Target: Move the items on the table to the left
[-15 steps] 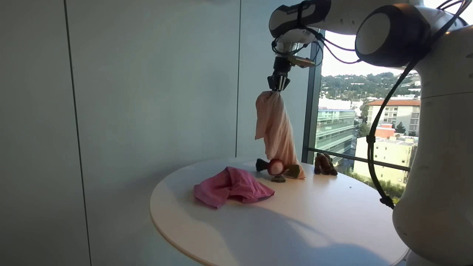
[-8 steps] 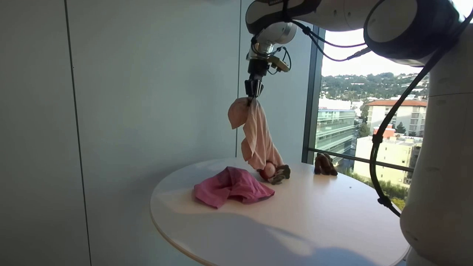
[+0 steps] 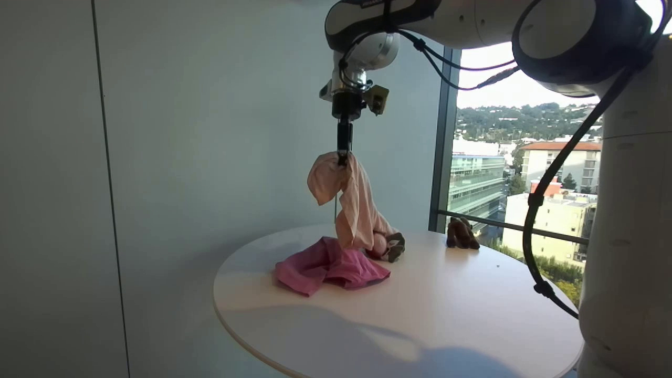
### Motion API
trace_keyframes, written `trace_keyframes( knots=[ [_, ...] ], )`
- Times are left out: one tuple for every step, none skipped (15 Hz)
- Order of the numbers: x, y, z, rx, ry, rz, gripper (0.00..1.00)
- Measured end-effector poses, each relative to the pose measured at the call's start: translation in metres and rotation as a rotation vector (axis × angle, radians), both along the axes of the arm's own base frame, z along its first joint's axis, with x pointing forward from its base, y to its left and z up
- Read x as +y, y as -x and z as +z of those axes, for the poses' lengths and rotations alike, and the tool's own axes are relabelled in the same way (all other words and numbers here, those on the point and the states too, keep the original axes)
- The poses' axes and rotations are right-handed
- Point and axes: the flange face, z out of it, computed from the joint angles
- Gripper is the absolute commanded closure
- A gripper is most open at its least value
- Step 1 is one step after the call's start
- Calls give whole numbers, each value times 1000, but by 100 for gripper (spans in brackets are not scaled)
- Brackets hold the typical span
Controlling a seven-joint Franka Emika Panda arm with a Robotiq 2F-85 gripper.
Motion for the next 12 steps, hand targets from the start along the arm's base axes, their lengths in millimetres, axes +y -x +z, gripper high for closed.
trace_keyframes(
  knots=[
    [13, 4, 2, 13, -3, 55, 95],
    [25, 8, 4, 25, -7, 111, 95],
    [33, 11, 4, 34, -12, 164, 90],
    [37, 12, 2, 43, -18, 218, 65],
    [38, 11, -1, 52, -22, 255, 64],
    [35, 9, -7, 65, -25, 276, 62],
    [29, 5, -15, 77, -29, 284, 56],
    [20, 1, -22, 89, -33, 280, 47],
    [9, -3, -30, 100, -37, 267, 40],
    [-4, -5, -35, 107, -39, 250, 33],
    [-17, -6, -37, 110, -40, 232, 24],
    [-30, -6, -38, 109, -41, 212, 17]
  ],
)
